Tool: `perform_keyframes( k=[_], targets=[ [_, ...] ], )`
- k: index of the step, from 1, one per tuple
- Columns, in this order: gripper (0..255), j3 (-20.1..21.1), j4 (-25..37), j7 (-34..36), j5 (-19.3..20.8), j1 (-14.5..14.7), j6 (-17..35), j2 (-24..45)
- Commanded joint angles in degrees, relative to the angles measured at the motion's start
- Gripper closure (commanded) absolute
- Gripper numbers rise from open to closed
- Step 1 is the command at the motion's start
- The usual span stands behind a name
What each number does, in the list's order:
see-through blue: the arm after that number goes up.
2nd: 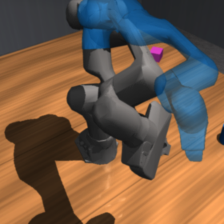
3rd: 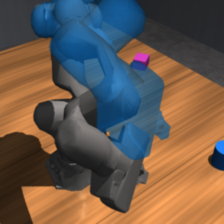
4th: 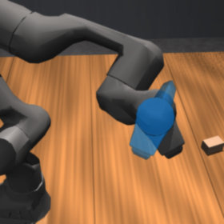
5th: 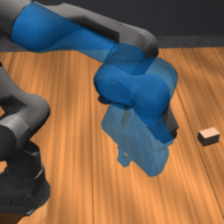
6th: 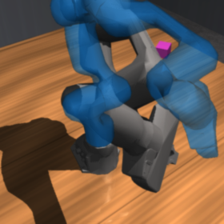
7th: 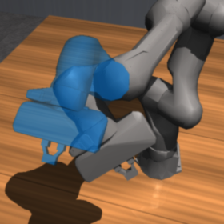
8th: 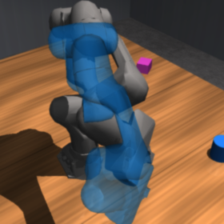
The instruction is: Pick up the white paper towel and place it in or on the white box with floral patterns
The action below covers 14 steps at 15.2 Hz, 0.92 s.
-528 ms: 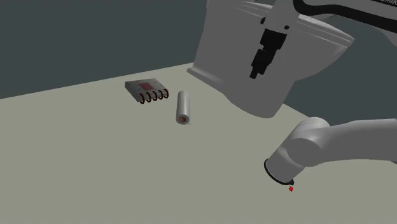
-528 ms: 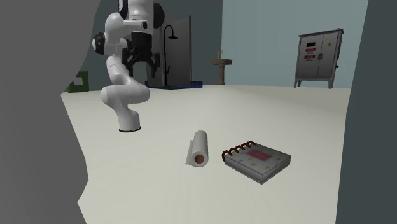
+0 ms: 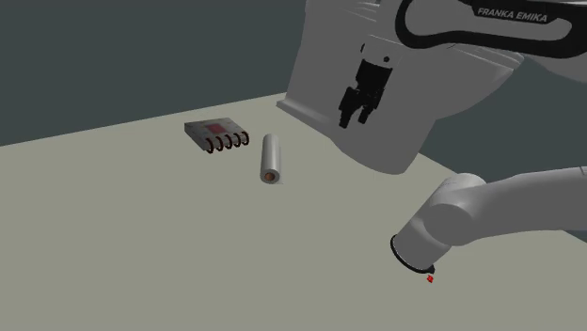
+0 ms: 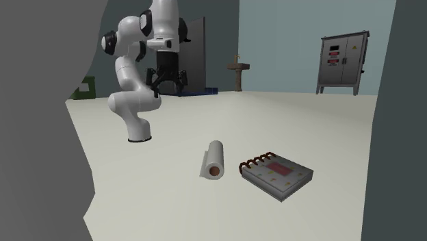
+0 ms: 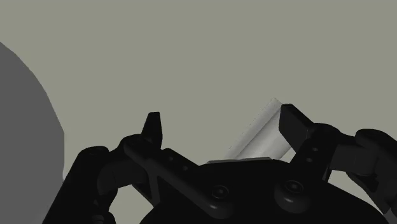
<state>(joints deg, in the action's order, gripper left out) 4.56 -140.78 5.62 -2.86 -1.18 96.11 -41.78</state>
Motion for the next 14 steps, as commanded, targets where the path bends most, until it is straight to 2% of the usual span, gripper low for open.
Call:
perform_keyframes(
  k=[1, 8, 14],
  targets=[
    [0, 1.83, -0.98, 3.87, -1.59, -0.19, 4.18, 2.59],
    [0, 7.47, -1.43, 16.03, -5.06, -1.32, 18.32, 14.2],
    [0, 11.58, 1.82, 26.73, -5.04, -2.91, 29.53, 26.78]
  ],
)
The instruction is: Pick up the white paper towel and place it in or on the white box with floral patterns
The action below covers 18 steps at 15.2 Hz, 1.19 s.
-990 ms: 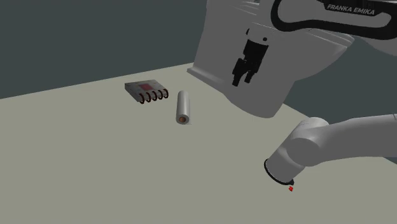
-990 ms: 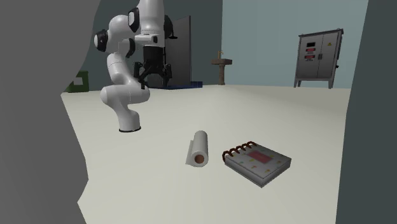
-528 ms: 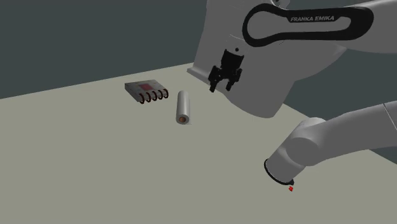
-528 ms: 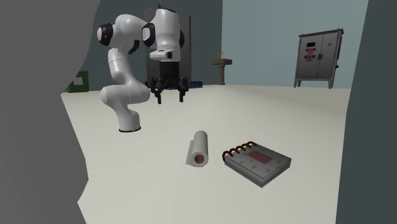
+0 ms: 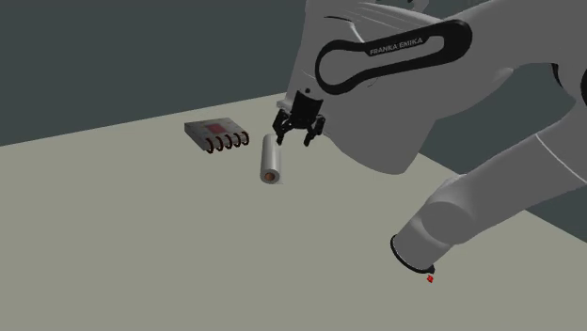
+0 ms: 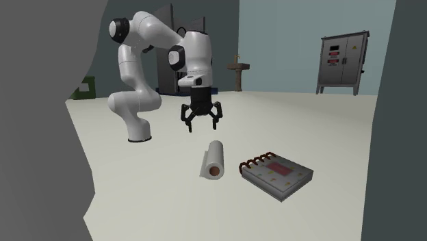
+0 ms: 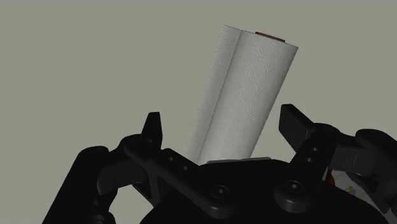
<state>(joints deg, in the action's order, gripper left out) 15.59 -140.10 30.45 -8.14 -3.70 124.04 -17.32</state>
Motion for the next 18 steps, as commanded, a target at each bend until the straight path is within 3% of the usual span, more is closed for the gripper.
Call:
perform_keyframes(
  k=[1, 4, 11, 18],
  targets=[
    [0, 1.11, 1.98, 3.78, 0.6, -0.67, 3.3, 4.57],
    [0, 2.38, 4.92, 9.49, 2.31, -1.36, 7.87, 11.27],
    [0, 2.7, 3.05, 10.42, 3.51, -1.25, 13.52, 15.17],
    [0, 2.71, 2.93, 10.51, 3.63, -1.24, 13.98, 15.52]
  ],
)
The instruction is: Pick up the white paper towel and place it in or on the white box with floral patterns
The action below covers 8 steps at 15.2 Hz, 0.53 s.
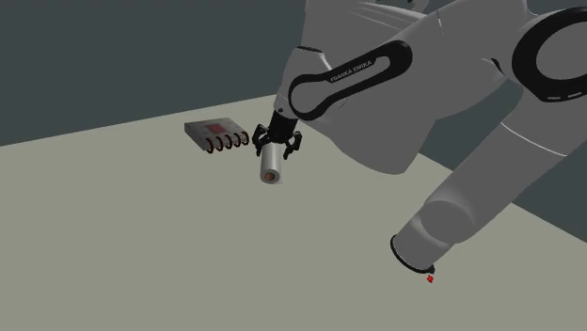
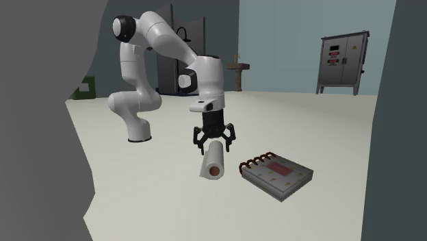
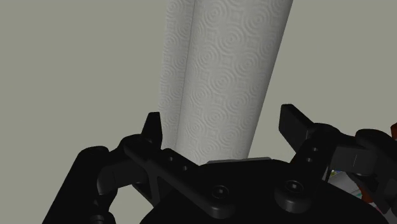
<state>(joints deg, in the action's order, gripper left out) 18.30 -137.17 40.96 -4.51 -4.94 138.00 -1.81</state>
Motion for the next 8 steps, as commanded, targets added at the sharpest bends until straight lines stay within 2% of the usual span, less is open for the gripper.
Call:
perform_keyframes(
  k=[1, 2, 3, 8],
  targets=[
    [0, 0.0, 0.0, 0.0, 0.0, 0.0, 0.0, 0.0],
    [0, 0.0, 0.0, 0.0, 0.0, 0.0, 0.0, 0.0],
    [255, 0.0, 0.0, 0.0, 0.0, 0.0, 0.0, 0.0],
    [255, 0.01, 0.01, 0.03, 0.01, 0.01, 0.02, 0.02]
  ],
)
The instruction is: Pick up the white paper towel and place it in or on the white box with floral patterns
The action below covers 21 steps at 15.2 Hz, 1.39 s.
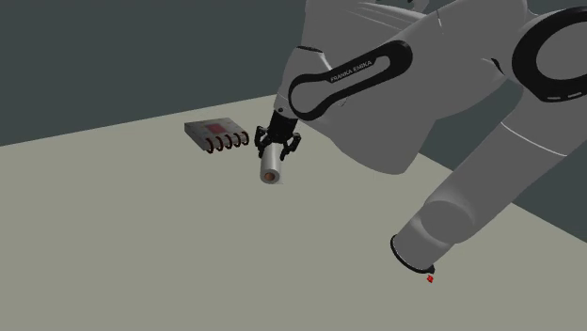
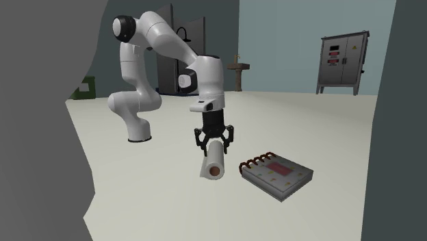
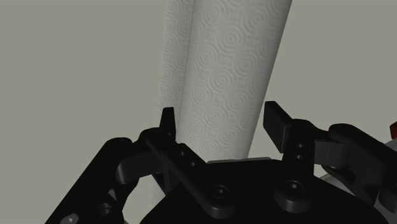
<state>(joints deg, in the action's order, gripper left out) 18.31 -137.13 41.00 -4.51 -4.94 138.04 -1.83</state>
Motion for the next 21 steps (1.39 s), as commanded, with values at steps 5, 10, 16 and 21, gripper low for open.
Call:
perform_keyframes(
  k=[5, 10, 16, 21],
  targets=[
    [255, -0.03, 0.22, -0.15, -0.19, 0.0, -0.83, -0.55],
    [255, -0.19, 1.75, -0.64, -0.98, 0.0, -4.89, -3.16],
    [255, -0.48, 3.99, -1.02, -1.63, 0.0, -9.75, -5.85],
    [255, -0.75, 6.18, -1.21, -1.97, -0.01, -13.75, -7.72]
  ],
)
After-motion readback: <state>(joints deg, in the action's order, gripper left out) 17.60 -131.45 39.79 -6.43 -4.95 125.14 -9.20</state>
